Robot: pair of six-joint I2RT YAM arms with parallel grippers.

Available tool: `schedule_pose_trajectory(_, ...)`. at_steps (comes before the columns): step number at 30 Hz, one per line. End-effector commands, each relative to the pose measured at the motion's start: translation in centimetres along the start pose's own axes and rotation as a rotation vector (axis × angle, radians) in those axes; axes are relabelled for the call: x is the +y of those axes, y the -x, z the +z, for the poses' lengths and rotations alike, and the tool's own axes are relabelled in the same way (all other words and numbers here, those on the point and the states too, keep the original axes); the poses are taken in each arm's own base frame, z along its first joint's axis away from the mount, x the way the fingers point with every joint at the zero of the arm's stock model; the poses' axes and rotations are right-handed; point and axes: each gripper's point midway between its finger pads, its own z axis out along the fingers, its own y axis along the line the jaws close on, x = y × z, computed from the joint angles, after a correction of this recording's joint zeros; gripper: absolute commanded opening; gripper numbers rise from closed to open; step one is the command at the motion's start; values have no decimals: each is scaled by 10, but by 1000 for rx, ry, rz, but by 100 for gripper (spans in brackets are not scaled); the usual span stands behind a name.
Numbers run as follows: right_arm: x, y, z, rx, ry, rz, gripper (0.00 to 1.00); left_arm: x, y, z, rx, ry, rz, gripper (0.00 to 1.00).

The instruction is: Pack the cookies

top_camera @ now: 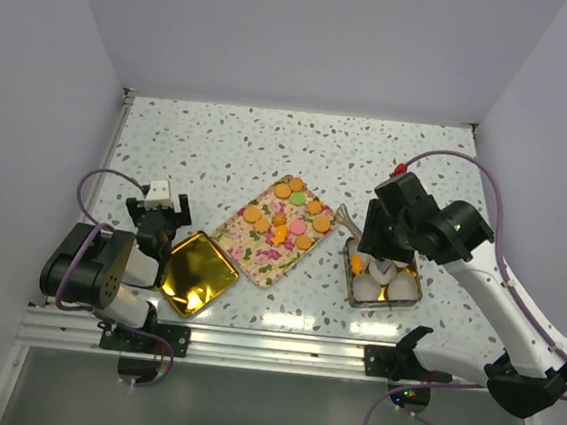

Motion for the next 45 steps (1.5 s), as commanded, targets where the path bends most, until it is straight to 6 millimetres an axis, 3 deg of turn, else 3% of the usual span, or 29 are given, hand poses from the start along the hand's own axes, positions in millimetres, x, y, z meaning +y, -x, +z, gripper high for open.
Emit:
schedule_pose_trajectory(1, -34, -17, -27, 92, -115, -84, 55, -1, 63, 12, -227, 20, -56, 100)
schedule_pose_trajectory(8, -13, 4, -30, 38, -45, -128, 55, 0, 61, 13, -209, 27, -63, 100)
schedule_pose_trajectory(15, 8, -5, -4, 100, 25, -156, 54, 0, 62, 13, -213, 27, -63, 100)
schedule_pose_trajectory(25, 47, 29, 23, 95, 11, -156, 54, -1, 62, 13, -213, 26, -64, 100)
schedule_pose_trajectory(38, 87, 49, 68, 142, 8, -178, 54, -1, 62, 13, -213, 26, -64, 100)
schedule_pose_trajectory(45, 103, 66, 71, 118, 34, -205, 54, 0, 62, 13, -214, 27, -65, 100)
